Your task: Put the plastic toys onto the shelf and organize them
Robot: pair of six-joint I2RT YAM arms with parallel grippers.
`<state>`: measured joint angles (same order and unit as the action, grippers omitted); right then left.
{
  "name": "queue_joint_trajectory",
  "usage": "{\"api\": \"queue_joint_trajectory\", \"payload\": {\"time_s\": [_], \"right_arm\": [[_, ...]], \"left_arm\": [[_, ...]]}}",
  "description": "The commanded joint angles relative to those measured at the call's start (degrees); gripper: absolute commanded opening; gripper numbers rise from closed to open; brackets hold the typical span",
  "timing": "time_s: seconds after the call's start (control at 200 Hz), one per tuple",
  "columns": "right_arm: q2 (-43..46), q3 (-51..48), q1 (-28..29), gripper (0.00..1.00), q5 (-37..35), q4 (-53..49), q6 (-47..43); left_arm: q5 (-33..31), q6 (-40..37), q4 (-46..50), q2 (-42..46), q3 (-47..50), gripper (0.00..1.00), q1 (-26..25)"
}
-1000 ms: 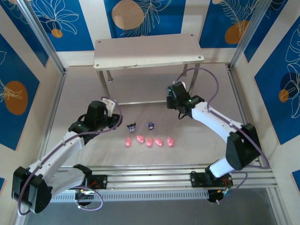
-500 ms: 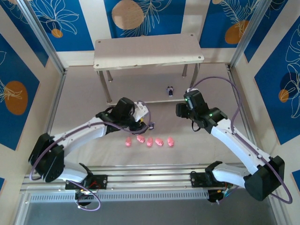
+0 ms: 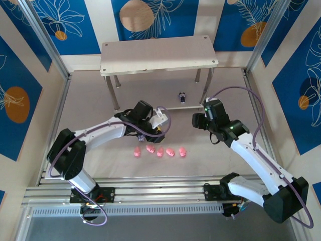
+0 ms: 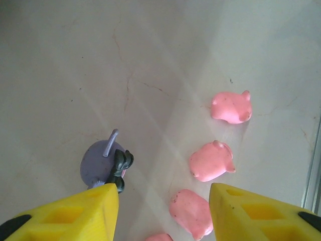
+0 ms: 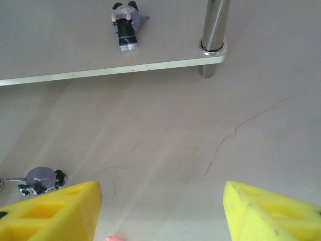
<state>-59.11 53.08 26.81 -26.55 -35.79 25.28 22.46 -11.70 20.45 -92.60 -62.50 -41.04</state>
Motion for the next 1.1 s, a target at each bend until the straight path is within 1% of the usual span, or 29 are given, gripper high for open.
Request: {"api": "queue_joint_trajectory", "payload": {"time_s": [0.0, 0.25, 0.305, 0.35, 0.395, 0.6, 1.096], "right_arm": [[1.0, -0.7, -0.5, 0.66, 2.0, 0.8, 0.9], [1.0, -0.7, -0.8, 0.66, 2.5, 1.1, 1.0], [0.9, -0.8, -0.9, 0.66, 2.5, 1.2, 1.1], [0.9, -0.9, -1.0, 0.66, 2.6, 1.3, 1.1], [0.9, -0.9, -1.1, 0.66, 2.6, 1.5, 1.1], [0.8, -0.9, -1.6, 0.66, 3.2, 2.0, 1.0], [0.1, -0.6, -3.0, 0.66, 4.9, 2.7, 0.8]], "left_arm": [[-0.1, -2.8, 2.0, -1.7, -2.1, 0.51, -0.2], [1.0, -3.8, 3.0, -5.1, -4.1, 0.49, -0.2], [1.3, -3.9, 3.0, -5.5, -4.3, 0.46, -0.2], [1.3, -4.1, 3.1, -5.9, -4.4, 0.4, -0.1], [1.5, -4.2, 3.5, -6.4, -4.8, 0.37, -0.2], [1.2, -4.6, 3.5, -8.2, -5.4, 0.41, -0.1], [1.1, -5.9, 4.8, -12.2, -7.5, 0.4, -0.1]]}}
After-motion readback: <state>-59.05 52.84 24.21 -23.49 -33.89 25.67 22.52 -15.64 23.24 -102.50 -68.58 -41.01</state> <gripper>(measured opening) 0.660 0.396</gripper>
